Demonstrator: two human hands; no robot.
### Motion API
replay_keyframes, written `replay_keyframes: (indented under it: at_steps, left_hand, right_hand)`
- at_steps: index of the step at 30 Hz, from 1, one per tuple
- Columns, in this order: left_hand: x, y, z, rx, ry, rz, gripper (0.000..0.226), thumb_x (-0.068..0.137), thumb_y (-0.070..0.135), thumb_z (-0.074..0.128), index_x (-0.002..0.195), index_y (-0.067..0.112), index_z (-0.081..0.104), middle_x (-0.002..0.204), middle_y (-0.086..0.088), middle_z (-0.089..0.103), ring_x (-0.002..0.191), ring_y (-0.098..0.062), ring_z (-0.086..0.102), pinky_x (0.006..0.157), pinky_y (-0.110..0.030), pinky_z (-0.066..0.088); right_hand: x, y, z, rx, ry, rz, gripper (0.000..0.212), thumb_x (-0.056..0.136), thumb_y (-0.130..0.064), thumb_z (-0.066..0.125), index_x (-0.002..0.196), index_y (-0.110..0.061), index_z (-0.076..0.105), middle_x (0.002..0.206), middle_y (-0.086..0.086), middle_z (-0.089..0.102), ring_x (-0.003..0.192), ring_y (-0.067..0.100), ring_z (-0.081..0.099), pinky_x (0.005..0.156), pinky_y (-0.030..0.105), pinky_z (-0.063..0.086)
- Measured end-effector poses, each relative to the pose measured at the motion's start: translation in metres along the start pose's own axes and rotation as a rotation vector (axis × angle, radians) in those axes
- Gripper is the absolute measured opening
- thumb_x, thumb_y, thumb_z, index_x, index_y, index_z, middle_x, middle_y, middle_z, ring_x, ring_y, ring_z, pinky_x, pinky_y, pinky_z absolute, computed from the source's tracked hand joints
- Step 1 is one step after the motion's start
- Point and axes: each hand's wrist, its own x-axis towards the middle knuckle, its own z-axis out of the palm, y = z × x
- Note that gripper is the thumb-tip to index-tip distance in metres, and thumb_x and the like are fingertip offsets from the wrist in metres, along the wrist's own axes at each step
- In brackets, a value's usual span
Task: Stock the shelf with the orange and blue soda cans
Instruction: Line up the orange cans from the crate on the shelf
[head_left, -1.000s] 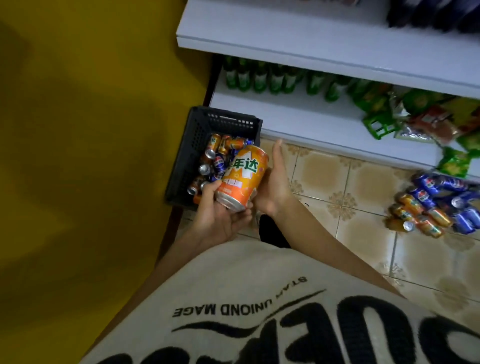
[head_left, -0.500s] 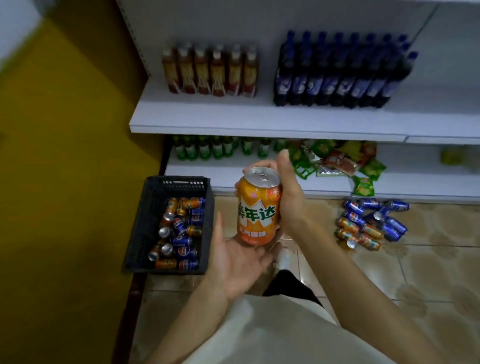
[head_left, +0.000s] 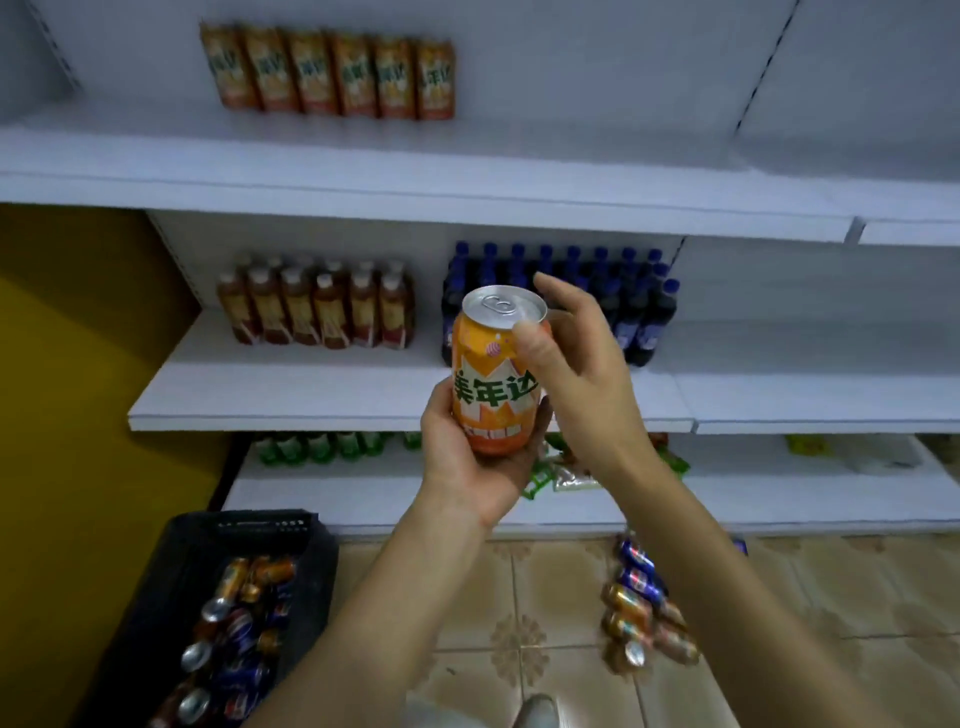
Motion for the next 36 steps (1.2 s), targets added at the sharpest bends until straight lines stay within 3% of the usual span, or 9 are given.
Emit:
replay_keyframes:
  at_steps: [4,9,12,16,20,23,26,30,36]
  left_hand:
    - [0.039,0.003,0.053,-0.03,-0.116,0.063,0.052,0.086,0.039,0.048,0.125,0.007,0.06,0.123,-0.017,0.061,0.121,-0.029,0.055,0.108,-0.04,0.039]
    - [0.083,0.026,0.107,0.108,-0.209,0.197,0.046,0.093,0.038,0.039,0.099,0.005,0.071,0.1,-0.015,0.07,0.096,-0.027,0.066,0.093,-0.037,0.051]
    - [0.118,0.056,0.134,0.297,-0.239,0.305,0.049,0.1,0.041,0.029,0.105,0.01,0.067,0.106,-0.012,0.07,0.106,-0.025,0.063,0.099,-0.038,0.047]
    - [0.167,0.114,0.143,0.983,-0.056,0.673,0.032,0.102,0.04,0.032,0.102,0.022,0.059,0.103,0.001,0.066,0.1,-0.015,0.061,0.093,-0.032,0.048]
    - [0.22,0.175,0.118,2.065,-0.163,1.121,0.03,0.095,0.042,0.049,0.114,0.021,0.061,0.114,0.005,0.064,0.107,-0.014,0.056,0.087,-0.031,0.045]
    - [0.25,0.202,0.113,2.464,-0.317,1.276,0.044,0.088,0.051,0.04,0.107,0.022,0.066,0.107,0.004,0.067,0.1,-0.02,0.06,0.084,-0.033,0.044]
    - [0.269,0.217,0.112,2.518,-0.373,1.303,0.053,0.085,0.059,0.034,0.104,0.023,0.068,0.104,0.005,0.067,0.096,-0.019,0.06,0.089,-0.035,0.043]
    - [0.278,0.217,0.105,2.445,-0.393,1.423,0.047,0.085,0.058,0.04,0.099,0.023,0.069,0.097,0.005,0.066,0.088,-0.017,0.06,0.092,-0.037,0.043]
    - [0.279,0.218,0.105,2.364,-0.453,1.437,0.047,0.084,0.055,0.042,0.094,0.018,0.07,0.092,0.001,0.065,0.08,-0.019,0.06,0.067,-0.033,0.052]
  right_hand:
    - [0.033,0.002,-0.029,-0.157,-0.017,-0.064,0.089,0.068,-0.04,0.079,0.144,-0.029,0.034,0.117,-0.018,0.062,0.109,-0.005,0.058,0.094,0.025,0.05]
    - [0.102,-0.018,-0.033,-0.164,0.083,-0.147,0.07,0.064,-0.027,0.085,0.125,-0.025,0.051,0.104,-0.014,0.067,0.096,-0.006,0.063,0.084,0.019,0.053]
    - [0.162,-0.036,-0.037,-0.179,0.066,-0.165,0.063,0.063,-0.029,0.086,0.117,-0.022,0.055,0.101,-0.012,0.067,0.091,-0.003,0.064,0.079,0.021,0.055]
    - [0.249,-0.045,-0.035,-0.21,0.024,-0.13,0.059,0.066,-0.026,0.084,0.116,-0.019,0.054,0.103,-0.007,0.067,0.091,0.004,0.065,0.077,0.023,0.055]
    - [0.341,-0.03,-0.023,-0.205,0.094,-0.043,0.054,0.07,-0.014,0.081,0.114,-0.016,0.049,0.103,-0.003,0.062,0.092,0.011,0.061,0.078,0.026,0.049]
    - [0.409,-0.008,-0.008,-0.247,0.146,0.062,0.059,0.067,-0.018,0.083,0.116,-0.012,0.052,0.108,0.001,0.063,0.097,0.017,0.061,0.079,0.03,0.049]
    - [0.46,0.015,0.004,-0.261,0.166,0.143,0.059,0.062,-0.023,0.086,0.113,-0.012,0.057,0.108,0.004,0.065,0.1,0.021,0.063,0.082,0.034,0.053]
    - [0.496,0.032,0.016,-0.239,0.137,0.166,0.027,0.072,-0.006,0.08,0.082,-0.018,0.057,0.093,0.003,0.064,0.091,0.022,0.063,0.086,0.036,0.052]
    - [0.524,0.052,0.032,-0.227,0.14,0.139,0.03,0.07,-0.002,0.08,0.085,-0.017,0.059,0.116,0.016,0.065,0.107,0.029,0.062,0.095,0.043,0.05]
